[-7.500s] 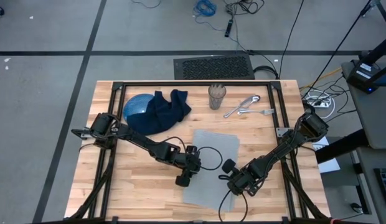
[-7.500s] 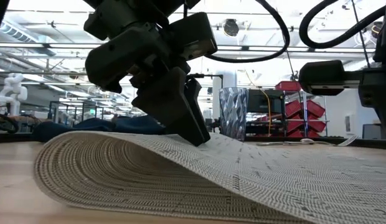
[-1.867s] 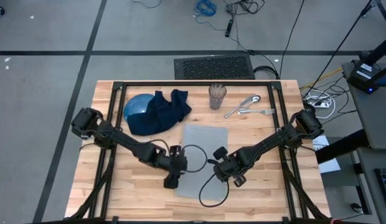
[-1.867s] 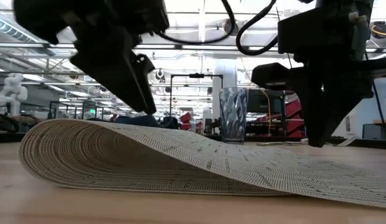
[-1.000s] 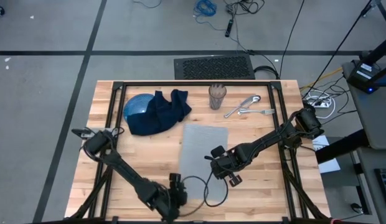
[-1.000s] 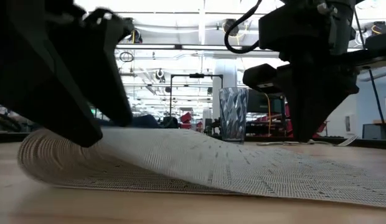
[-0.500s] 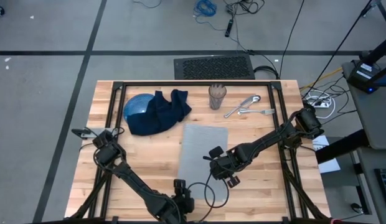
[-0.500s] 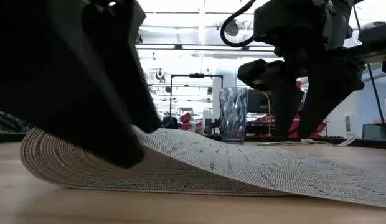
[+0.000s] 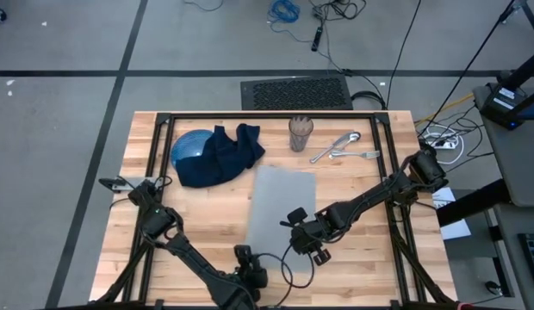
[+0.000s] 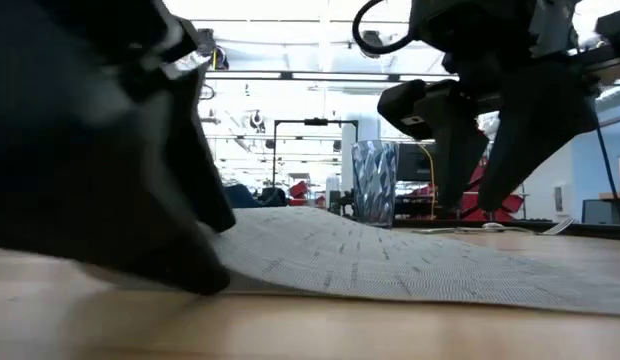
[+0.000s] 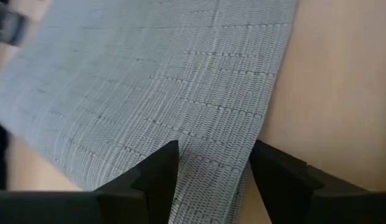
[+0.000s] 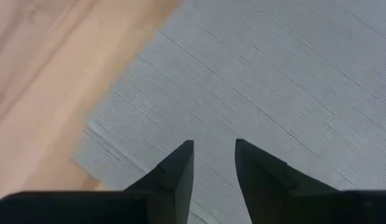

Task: Set table place
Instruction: Prepare the gray placemat

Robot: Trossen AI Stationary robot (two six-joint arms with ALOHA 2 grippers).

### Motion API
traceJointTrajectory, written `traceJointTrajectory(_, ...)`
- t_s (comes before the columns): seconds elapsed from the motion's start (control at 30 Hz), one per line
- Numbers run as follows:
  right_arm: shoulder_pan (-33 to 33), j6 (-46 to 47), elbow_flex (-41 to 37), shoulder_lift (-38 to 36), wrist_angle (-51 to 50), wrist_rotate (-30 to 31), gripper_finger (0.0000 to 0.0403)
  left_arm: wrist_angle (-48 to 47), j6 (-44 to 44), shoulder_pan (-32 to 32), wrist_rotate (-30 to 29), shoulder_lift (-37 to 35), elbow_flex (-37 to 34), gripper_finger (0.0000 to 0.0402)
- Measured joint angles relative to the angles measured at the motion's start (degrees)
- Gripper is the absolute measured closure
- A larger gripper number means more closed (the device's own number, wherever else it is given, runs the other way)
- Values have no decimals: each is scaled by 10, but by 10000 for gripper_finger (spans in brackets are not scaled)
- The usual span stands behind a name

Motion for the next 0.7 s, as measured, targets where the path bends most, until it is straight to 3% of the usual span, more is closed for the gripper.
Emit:
traceJointTrajectory(0.17,11,14,0,0,4,0,298,-5,5,9,-53,1,21,220)
traceJointTrajectory(0.43,20,29,0,0,11,0,298,-37,1,23,-75,1,26,221)
traceJointTrajectory(0.7,25,32,0,0,16,1,298,-37,20,42,-98,1,26,263)
